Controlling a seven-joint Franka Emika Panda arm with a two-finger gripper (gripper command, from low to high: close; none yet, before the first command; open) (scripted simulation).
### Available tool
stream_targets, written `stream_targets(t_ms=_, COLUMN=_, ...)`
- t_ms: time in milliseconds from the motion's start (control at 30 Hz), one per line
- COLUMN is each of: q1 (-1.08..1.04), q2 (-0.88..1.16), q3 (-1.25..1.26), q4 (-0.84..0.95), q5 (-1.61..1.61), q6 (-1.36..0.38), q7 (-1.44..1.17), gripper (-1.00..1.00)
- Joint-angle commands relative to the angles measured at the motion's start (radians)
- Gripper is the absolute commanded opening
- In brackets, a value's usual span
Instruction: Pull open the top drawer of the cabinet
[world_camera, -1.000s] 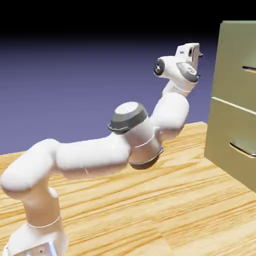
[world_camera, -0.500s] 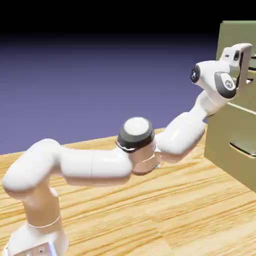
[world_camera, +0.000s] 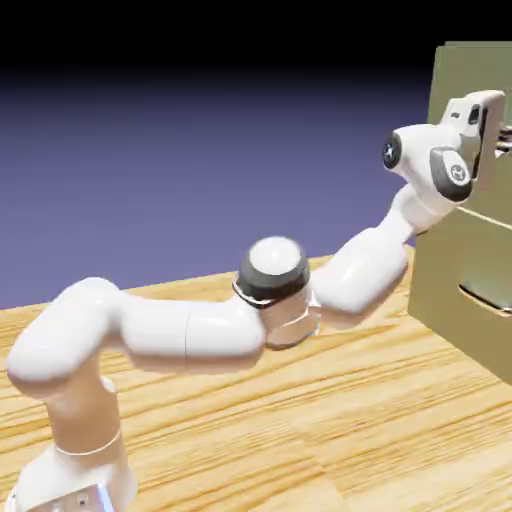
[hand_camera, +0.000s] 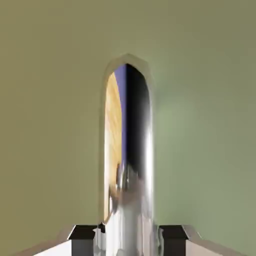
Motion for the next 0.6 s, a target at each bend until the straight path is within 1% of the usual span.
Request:
stream_targets(t_ms=0, q1=-0.020, q2=0.006, q3=-0.001, q4=-0.036, q5=-0.006, q6=-0.014, q7=0.011, gripper=-1.00)
stream_targets(t_ms=567, q1=-0.356, q2=0.092, q3=-0.001, q4=-0.652, q5=-0.035, q6=-0.278, q7=0.143, gripper=-1.00)
